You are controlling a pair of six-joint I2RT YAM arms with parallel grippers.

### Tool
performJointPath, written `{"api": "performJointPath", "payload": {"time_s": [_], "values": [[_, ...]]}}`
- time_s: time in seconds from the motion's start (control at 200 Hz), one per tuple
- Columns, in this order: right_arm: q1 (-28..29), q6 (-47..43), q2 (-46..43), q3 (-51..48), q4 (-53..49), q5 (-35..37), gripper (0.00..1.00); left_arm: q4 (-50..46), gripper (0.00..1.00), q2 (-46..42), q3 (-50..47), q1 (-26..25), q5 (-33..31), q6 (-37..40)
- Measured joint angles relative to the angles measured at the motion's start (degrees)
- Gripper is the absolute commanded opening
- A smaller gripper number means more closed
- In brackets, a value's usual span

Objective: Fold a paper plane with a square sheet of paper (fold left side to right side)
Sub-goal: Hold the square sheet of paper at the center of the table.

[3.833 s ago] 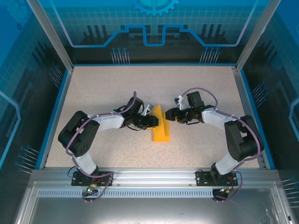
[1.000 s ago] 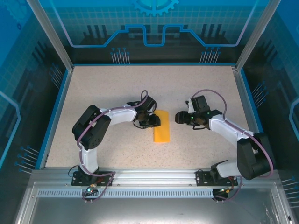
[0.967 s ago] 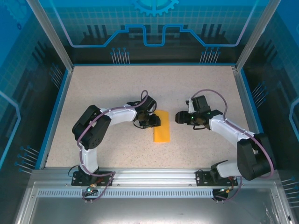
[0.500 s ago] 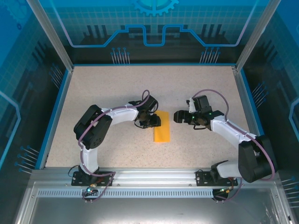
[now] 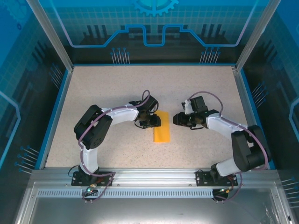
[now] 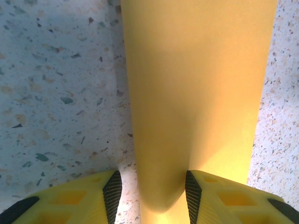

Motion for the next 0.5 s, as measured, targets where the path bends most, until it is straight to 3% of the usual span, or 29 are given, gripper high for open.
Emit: {"api": "performJointPath", "payload": {"time_s": [0.12,0.5], "values": [[2.0,0.7,3.9,0.8,1.1,-2.2,0.16,-0.1,0.45,0.0,0.1,0.0,0.0,0.0],[6.6,1.4,13.4,6.7,0.3,-2.7,0.15,-0.2,0.45,0.1,0.2,-0.1,-0.1,0.0]]}}
